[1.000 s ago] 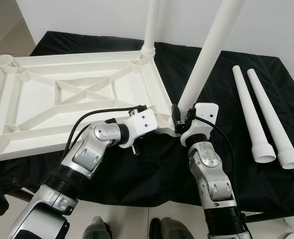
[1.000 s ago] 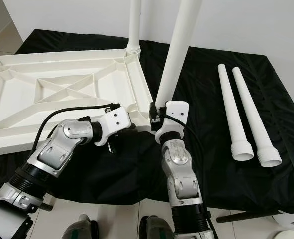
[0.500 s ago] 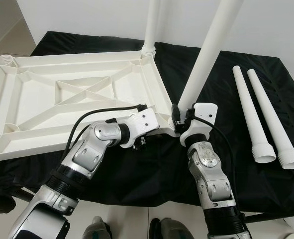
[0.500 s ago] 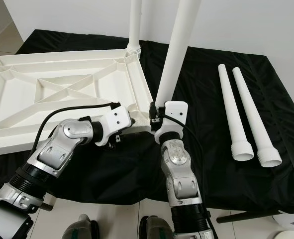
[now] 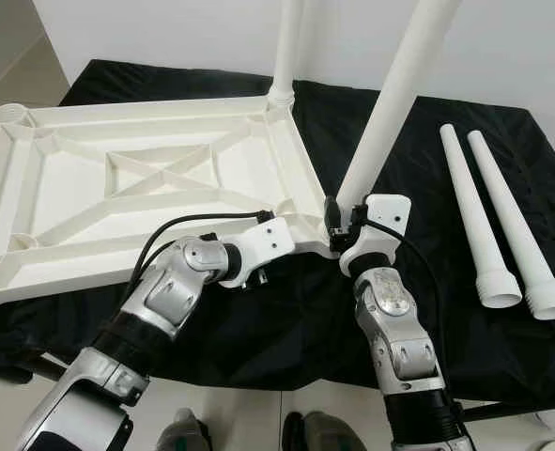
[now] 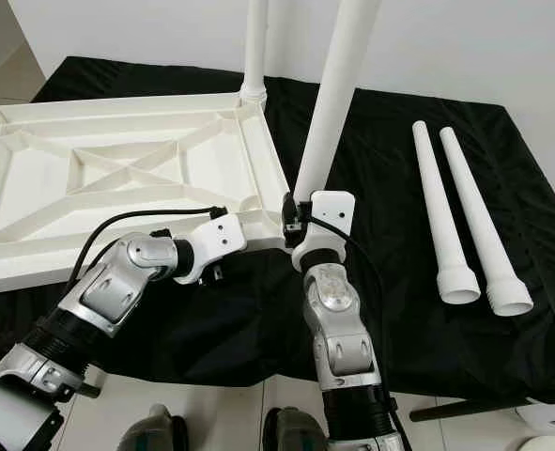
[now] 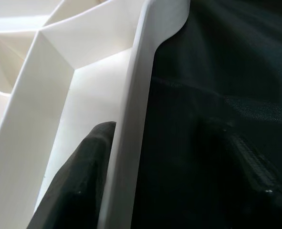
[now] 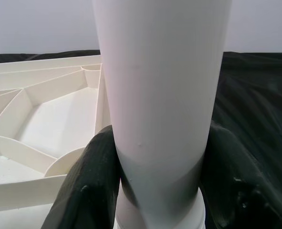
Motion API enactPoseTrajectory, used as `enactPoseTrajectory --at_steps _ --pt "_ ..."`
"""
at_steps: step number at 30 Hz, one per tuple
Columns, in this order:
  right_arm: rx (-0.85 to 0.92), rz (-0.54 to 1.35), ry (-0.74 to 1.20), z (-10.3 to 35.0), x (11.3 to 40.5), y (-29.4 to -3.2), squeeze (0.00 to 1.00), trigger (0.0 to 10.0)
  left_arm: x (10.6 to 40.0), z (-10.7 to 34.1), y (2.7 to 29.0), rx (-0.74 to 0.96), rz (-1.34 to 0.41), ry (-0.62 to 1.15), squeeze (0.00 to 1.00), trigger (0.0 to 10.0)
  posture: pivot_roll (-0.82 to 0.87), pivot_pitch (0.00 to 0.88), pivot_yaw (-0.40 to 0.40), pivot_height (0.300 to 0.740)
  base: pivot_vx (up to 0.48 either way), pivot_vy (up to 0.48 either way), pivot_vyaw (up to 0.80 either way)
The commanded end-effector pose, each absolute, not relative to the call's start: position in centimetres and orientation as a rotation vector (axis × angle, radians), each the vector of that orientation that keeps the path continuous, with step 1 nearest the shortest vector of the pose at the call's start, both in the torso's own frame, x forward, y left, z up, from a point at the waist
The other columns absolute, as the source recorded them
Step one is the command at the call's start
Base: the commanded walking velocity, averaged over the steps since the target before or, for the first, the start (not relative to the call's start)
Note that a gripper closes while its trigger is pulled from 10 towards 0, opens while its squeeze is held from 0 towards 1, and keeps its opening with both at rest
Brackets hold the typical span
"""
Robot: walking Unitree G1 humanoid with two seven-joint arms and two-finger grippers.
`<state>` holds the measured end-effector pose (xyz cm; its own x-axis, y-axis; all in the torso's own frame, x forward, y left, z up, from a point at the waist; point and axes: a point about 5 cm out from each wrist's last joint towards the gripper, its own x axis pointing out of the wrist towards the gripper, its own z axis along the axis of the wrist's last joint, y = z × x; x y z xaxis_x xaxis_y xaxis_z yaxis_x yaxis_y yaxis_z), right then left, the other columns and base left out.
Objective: Building children table
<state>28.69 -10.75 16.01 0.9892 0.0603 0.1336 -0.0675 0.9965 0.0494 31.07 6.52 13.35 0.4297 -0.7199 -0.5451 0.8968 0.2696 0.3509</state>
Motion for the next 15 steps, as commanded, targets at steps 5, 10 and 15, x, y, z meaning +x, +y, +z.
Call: enactPoseTrajectory --at_steps 5,10,15 --pt "0.059 0.027 -0.060 14.7 28.7 -11.2 0.00 10.0 30.9 12.2 6.6 0.676 -1.080 0.360 0.00 2.8 -0.03 0.082 -0.031 0.740 0.000 0.000 0.00" --pt "0.054 0.025 -0.060 14.7 28.9 -11.4 0.00 10.0 31.0 12.7 6.4 0.659 -1.091 0.333 0.00 0.0 -0.03 0.081 -0.032 0.740 0.000 0.000 0.00" --pt "0.051 0.022 -0.059 14.6 28.9 -11.5 0.00 10.0 30.9 13.2 6.3 0.623 -1.114 0.316 0.00 0.0 -0.03 0.080 -0.033 0.740 0.000 0.000 0.00"
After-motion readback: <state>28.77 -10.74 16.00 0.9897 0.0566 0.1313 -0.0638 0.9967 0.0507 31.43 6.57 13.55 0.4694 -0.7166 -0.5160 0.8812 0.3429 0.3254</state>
